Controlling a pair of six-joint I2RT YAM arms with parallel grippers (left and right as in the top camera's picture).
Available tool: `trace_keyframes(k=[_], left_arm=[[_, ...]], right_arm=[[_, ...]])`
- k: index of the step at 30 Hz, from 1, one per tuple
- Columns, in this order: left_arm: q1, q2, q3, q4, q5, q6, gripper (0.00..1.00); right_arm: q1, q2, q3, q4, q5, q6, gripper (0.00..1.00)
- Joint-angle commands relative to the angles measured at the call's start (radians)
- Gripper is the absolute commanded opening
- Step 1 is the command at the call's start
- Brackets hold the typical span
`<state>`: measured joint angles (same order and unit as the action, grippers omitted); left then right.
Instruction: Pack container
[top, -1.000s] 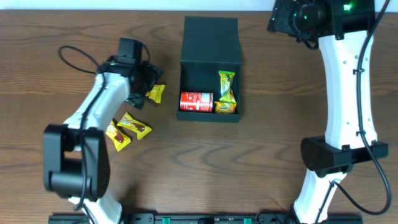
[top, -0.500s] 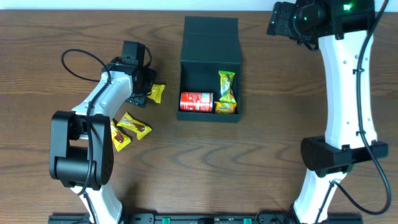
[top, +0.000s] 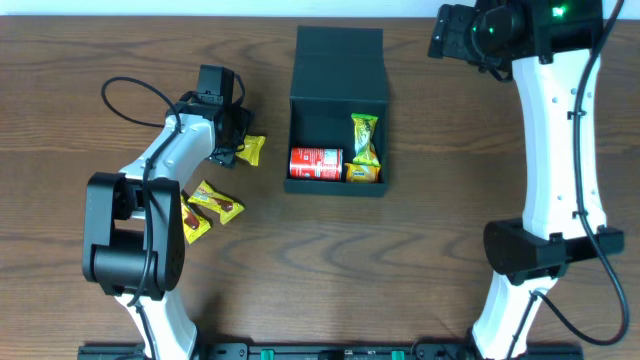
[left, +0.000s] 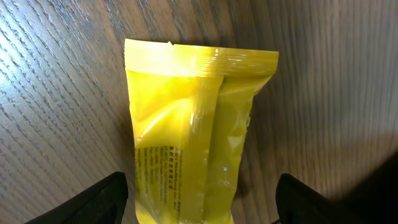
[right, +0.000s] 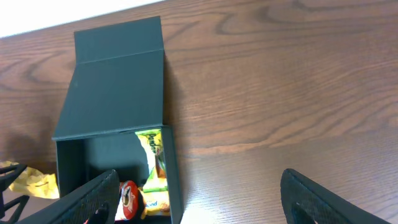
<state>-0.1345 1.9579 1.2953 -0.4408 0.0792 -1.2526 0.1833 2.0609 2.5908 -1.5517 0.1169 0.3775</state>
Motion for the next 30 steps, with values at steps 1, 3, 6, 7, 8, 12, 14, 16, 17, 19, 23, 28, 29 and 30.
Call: trace_keyframes(k=[1,3,6,7,8,12,14,16,17,19,23,28,29,30], left_arm=[[0.006,0.017,-0.004,0.000,-0.032,0.019,0.77],[0.006,0.017,-0.004,0.000,-0.036,0.020,0.73],[0.006,0.017,-0.004,0.000,-0.039,0.026,0.70],[0.006,0.018,-0.004,0.001,-0.039,0.026,0.71],[0.006,0.019,-0.004,0.001,-0.038,0.026,0.70],[0.006,0.038,-0.004,0.005,-0.021,0.026,0.71],[0.006,0.053,-0.004,0.014,0.007,0.026,0.71],[0.006,0.066,-0.004,0.025,0.027,0.026,0.73],[0.006,0.069,-0.004,0.028,0.029,0.026,0.73],[0.007,0.071,-0.004,0.029,0.026,0.027,0.73],[0.017,0.071,-0.004,0.038,0.029,0.053,0.63],[0.031,0.071,-0.003,0.038,0.046,0.098,0.37],[0.035,0.071,-0.003,0.038,0.048,0.111,0.35],[0.038,0.071,-0.003,0.038,0.051,0.119,0.33]], right_arm=[[-0.004,0.002,0.003,-0.005,0.018,-0.020,0.83],[-0.004,0.002,0.003,-0.009,0.018,-0.020,0.83],[-0.004,0.002,0.003,-0.012,0.018,-0.024,0.84],[-0.004,0.002,0.003,-0.012,0.018,-0.028,0.84],[-0.004,0.002,0.003,-0.013,0.018,-0.028,0.84],[-0.004,0.002,0.003,-0.013,0.018,-0.028,0.84],[-0.003,0.002,0.003,-0.014,0.018,-0.034,0.84],[-0.004,0.002,0.003,-0.016,0.018,-0.035,0.84],[-0.004,0.002,0.003,-0.017,0.018,-0.035,0.84],[-0.004,0.002,0.003,-0.021,0.018,-0.035,0.84],[-0.006,0.002,0.003,-0.027,0.018,-0.035,0.84],[-0.008,0.002,0.003,-0.026,0.018,-0.035,0.85],[-0.008,0.002,0.003,-0.026,0.018,-0.035,0.85],[-0.008,0.002,0.003,-0.026,0.018,-0.035,0.85]])
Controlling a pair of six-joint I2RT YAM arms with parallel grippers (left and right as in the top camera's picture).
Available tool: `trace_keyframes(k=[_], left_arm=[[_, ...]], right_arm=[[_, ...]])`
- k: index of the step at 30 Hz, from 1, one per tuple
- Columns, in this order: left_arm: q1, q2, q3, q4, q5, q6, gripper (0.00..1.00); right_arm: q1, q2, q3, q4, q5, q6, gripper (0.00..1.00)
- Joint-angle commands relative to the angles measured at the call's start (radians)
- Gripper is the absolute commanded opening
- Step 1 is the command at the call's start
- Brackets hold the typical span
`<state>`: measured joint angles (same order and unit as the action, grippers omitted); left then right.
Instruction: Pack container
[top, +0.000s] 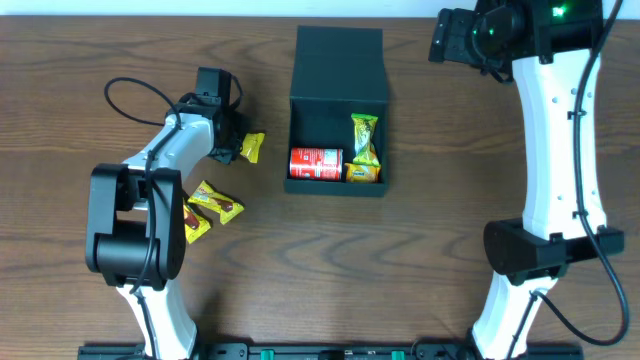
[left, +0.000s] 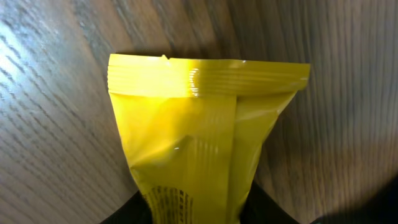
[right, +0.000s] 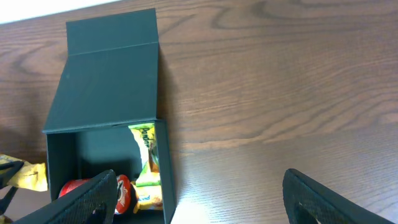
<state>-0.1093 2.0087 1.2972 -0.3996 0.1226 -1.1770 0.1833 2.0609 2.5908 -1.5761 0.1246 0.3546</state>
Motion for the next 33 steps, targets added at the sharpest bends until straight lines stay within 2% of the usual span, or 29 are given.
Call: trace_keyframes(k=[1,5,10,12,15,19,23,26,33], left_arm=[[0.017,0.020,-0.005,-0.003,0.013,0.051,0.32],[0.027,0.020,0.011,-0.003,0.040,0.078,0.30],[0.027,0.018,0.132,-0.039,0.039,0.265,0.20],[0.019,0.018,0.211,-0.068,0.039,0.374,0.18],[-0.010,0.018,0.344,-0.114,0.042,0.615,0.19],[-0.083,0.018,0.486,-0.167,0.120,0.935,0.20],[-0.185,0.018,0.558,-0.216,0.121,1.119,0.23],[-0.259,0.018,0.562,-0.217,0.119,1.197,0.24],[-0.395,0.024,0.562,-0.256,0.046,1.261,0.20]], right_arm=[[-0.008,0.002,0.003,-0.001,0.011,-0.012,0.85],[-0.008,0.002,0.003,0.002,0.011,-0.012,0.85],[-0.008,0.002,0.003,0.004,0.010,-0.012,0.85],[-0.008,0.002,0.003,0.007,0.011,-0.012,0.86],[-0.008,0.002,0.003,0.013,0.011,-0.012,0.86],[-0.008,0.002,0.003,0.014,0.011,-0.012,0.86],[-0.008,0.002,0.003,0.015,0.016,-0.012,0.86],[-0.008,0.002,0.003,0.014,0.037,-0.012,0.86],[-0.008,0.002,0.003,0.012,0.037,-0.012,0.85]])
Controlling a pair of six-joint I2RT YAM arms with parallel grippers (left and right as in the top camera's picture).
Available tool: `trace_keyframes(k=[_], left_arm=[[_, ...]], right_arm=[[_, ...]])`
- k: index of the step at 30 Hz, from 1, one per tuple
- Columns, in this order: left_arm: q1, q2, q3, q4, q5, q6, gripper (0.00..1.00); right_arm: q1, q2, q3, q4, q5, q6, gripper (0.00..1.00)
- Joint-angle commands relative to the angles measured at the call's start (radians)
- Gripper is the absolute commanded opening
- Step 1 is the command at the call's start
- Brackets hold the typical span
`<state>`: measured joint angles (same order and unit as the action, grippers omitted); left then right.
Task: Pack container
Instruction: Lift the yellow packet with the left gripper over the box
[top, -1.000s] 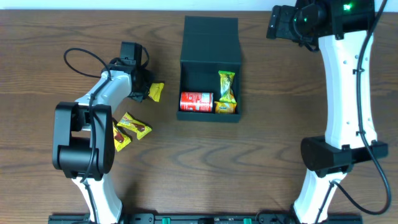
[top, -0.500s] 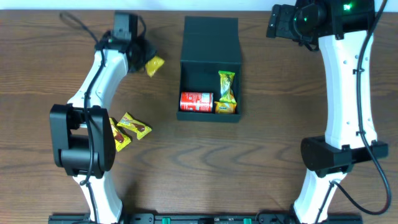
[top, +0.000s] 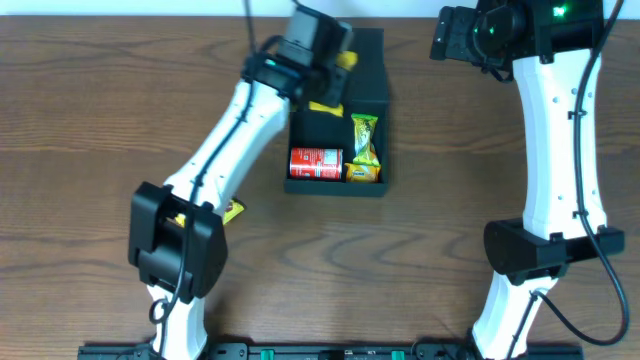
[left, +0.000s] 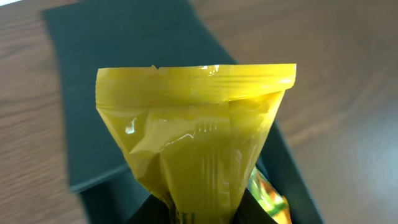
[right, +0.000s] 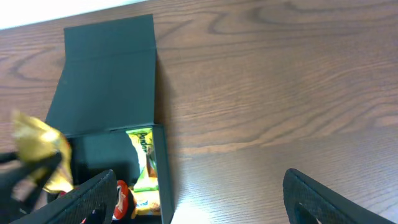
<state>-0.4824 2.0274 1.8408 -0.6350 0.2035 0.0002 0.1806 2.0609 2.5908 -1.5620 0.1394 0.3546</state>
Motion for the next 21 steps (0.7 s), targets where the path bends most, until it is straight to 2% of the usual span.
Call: trace_keyframes(k=[1,4,6,15,21], left_arm=[[-0.031,0.008,0.018,-0.031,-0.048,0.082,0.19],[-0.050,0.029,0.018,-0.069,-0.072,0.077,0.17],[-0.055,0.051,0.018,-0.092,-0.072,0.030,0.17],[-0.056,0.087,0.018,-0.093,-0.050,-0.277,0.15],[-0.059,0.112,0.018,-0.032,-0.058,-0.295,0.15]], right_arm=[[-0.006,0.002,0.003,-0.003,0.022,-0.012,0.85],[-0.011,0.000,0.003,-0.009,0.023,-0.016,0.86],[-0.021,-0.001,0.003,-0.017,0.023,-0.019,0.86],[-0.056,-0.002,0.003,-0.036,0.022,-0.019,0.86],[-0.056,-0.002,0.003,-0.036,0.021,-0.019,0.87]])
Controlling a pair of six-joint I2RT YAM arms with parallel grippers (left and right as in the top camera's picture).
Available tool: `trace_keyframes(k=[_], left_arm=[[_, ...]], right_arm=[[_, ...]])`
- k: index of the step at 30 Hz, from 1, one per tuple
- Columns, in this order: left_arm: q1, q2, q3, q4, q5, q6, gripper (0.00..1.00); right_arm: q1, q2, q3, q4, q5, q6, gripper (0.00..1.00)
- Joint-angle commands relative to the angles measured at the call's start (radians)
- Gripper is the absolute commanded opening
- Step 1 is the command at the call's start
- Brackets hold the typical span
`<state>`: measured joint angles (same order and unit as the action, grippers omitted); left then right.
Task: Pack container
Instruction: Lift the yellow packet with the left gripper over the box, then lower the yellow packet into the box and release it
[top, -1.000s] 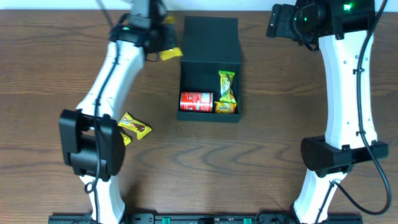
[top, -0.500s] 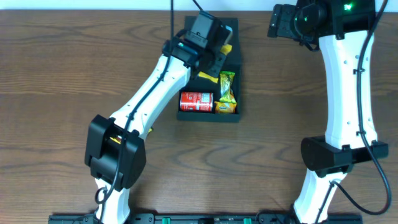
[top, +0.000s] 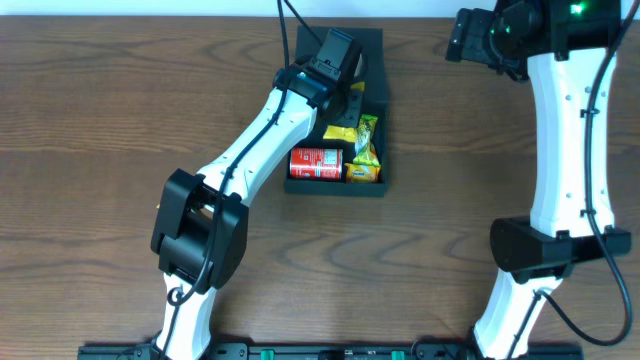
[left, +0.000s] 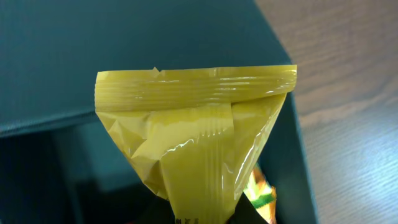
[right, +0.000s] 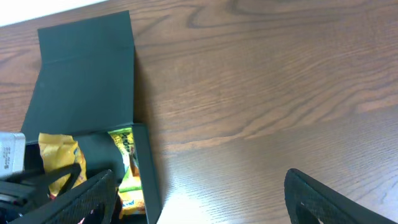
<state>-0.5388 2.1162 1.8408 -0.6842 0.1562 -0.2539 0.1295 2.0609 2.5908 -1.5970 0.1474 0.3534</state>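
Observation:
The black box stands open at the table's middle back, also seen in the right wrist view. Inside lie a red can and a green-and-yellow packet. My left gripper is shut on a yellow snack packet and holds it over the box's far half; dark box interior shows beneath it. The left gripper shows only at the frame's bottom. My right gripper hangs high at the back right, open, nothing between its fingers.
The box's lid lies folded back flat behind the box, toward the table's far edge. My left arm stretches diagonally from the front left across to the box. Bare wood lies right of the box.
My left gripper, still shut on the yellow packet, has gone from over the lid's left part to over the box's interior, lower. The right wrist view has shifted a little right.
The yellow packet lay on the table left of the box with my left gripper open around it. Then the gripper was shut on it there. Then the packet was held up over the box's lid, and now over the box's inside. The right gripper stayed open, high.

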Motion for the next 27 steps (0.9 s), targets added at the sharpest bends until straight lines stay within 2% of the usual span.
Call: trace_keyframes(k=[1,27], left_arm=[[-0.004,0.031,0.018,0.030,-0.023,-0.041,0.16],[-0.023,0.135,0.018,-0.029,-0.007,-0.067,0.17]], right_arm=[[-0.005,-0.002,0.003,-0.001,0.014,-0.018,0.87],[-0.005,-0.002,0.003,-0.008,0.013,-0.018,0.88]])
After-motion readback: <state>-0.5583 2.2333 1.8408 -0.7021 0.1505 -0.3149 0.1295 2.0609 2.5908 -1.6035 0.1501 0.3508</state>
